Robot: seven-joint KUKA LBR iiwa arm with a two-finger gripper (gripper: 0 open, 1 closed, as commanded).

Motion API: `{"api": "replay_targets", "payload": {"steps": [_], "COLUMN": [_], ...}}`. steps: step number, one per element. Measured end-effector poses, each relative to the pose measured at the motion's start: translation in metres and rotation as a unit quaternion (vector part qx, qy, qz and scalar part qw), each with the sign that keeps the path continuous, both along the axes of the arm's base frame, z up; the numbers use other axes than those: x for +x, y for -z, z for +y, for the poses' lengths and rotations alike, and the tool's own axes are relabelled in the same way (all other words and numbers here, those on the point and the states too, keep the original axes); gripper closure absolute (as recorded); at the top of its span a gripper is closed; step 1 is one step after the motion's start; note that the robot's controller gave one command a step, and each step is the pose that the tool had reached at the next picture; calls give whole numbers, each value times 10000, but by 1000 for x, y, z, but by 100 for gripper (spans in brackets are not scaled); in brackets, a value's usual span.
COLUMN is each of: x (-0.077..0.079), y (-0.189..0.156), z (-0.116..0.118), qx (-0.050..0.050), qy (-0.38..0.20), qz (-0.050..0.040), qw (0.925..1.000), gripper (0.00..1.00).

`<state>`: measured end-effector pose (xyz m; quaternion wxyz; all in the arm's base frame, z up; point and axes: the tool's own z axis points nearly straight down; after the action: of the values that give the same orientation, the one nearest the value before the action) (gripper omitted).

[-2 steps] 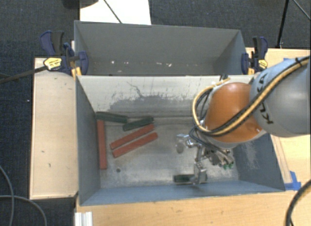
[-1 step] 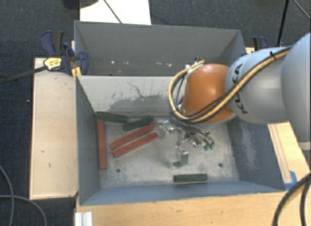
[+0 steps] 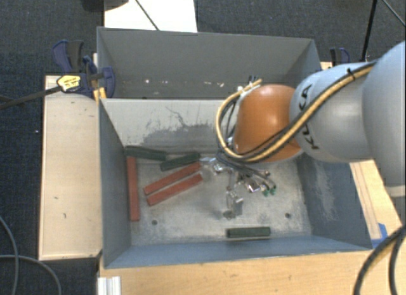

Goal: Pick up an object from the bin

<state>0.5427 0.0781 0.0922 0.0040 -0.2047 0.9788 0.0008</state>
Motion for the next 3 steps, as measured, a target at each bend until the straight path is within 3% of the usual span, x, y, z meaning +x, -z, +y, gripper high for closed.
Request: {"api": "replay_targets", "payload": {"steps": [1, 2, 3], "x": [15, 40, 40], "y": [-4, 21, 21], "z": [42, 62, 62], "qx": [-16, -4, -5], "qy": [1, 396, 394], "qz": [32, 21, 21], "qw": [10000, 9992, 9992], "gripper": [0, 100, 100]}}
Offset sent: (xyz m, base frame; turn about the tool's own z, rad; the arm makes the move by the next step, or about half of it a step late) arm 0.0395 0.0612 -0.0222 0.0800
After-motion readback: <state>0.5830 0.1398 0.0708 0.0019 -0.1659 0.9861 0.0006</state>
